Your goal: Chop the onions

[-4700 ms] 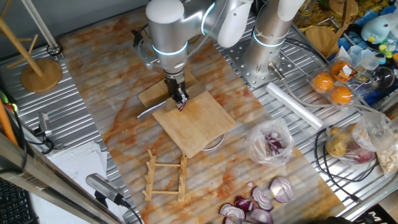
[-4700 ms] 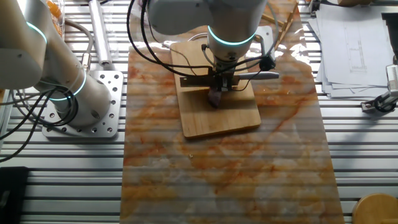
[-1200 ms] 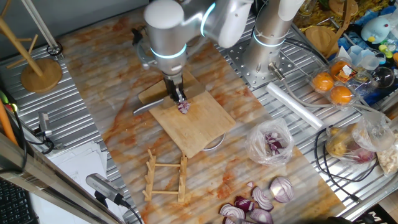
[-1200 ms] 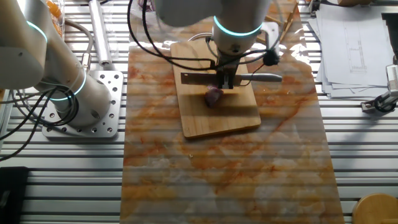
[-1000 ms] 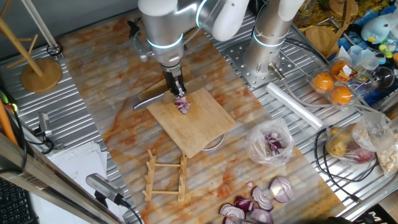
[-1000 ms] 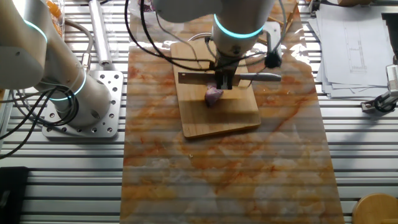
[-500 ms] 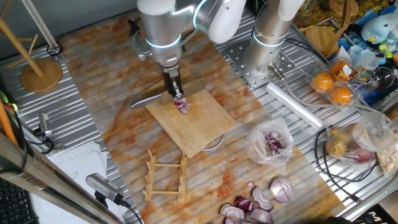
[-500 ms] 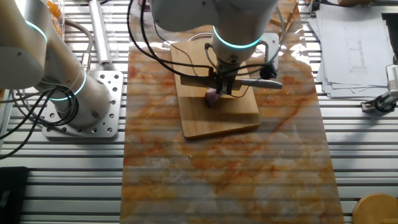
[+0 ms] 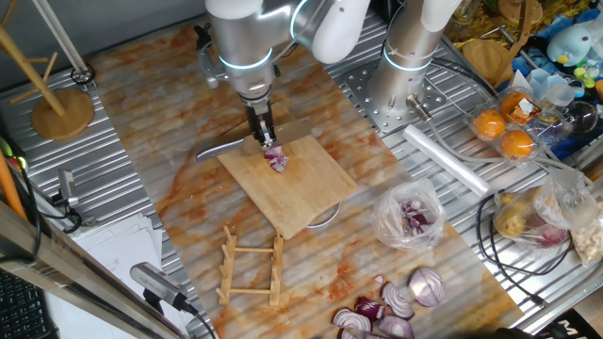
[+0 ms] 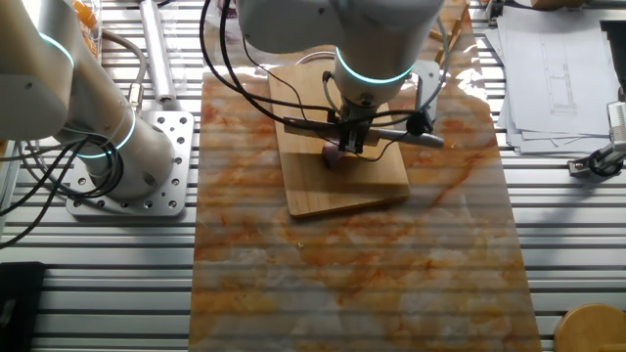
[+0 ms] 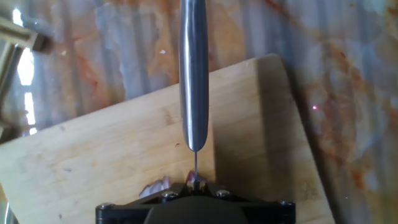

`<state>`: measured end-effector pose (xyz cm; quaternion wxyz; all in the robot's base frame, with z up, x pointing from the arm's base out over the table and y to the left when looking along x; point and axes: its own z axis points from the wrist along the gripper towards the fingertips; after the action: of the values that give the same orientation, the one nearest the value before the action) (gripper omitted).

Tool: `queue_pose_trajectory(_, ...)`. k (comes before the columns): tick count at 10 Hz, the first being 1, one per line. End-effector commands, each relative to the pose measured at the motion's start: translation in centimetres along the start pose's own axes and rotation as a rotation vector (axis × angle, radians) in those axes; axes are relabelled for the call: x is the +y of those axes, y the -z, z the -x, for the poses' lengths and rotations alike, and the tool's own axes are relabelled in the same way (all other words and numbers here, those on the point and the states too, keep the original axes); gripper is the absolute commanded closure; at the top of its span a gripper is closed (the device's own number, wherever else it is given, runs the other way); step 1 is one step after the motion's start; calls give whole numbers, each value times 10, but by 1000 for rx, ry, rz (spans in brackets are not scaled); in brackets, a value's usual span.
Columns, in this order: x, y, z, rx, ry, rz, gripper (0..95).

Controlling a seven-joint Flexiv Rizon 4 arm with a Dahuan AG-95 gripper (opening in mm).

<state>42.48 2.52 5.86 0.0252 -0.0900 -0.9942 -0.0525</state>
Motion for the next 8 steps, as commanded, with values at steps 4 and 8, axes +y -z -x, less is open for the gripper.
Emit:
queue_pose_trajectory(4, -1, 0, 0, 6, -18, 3, 950)
queue_pose_trajectory(8, 6, -10, 0, -8, -42, 5, 950)
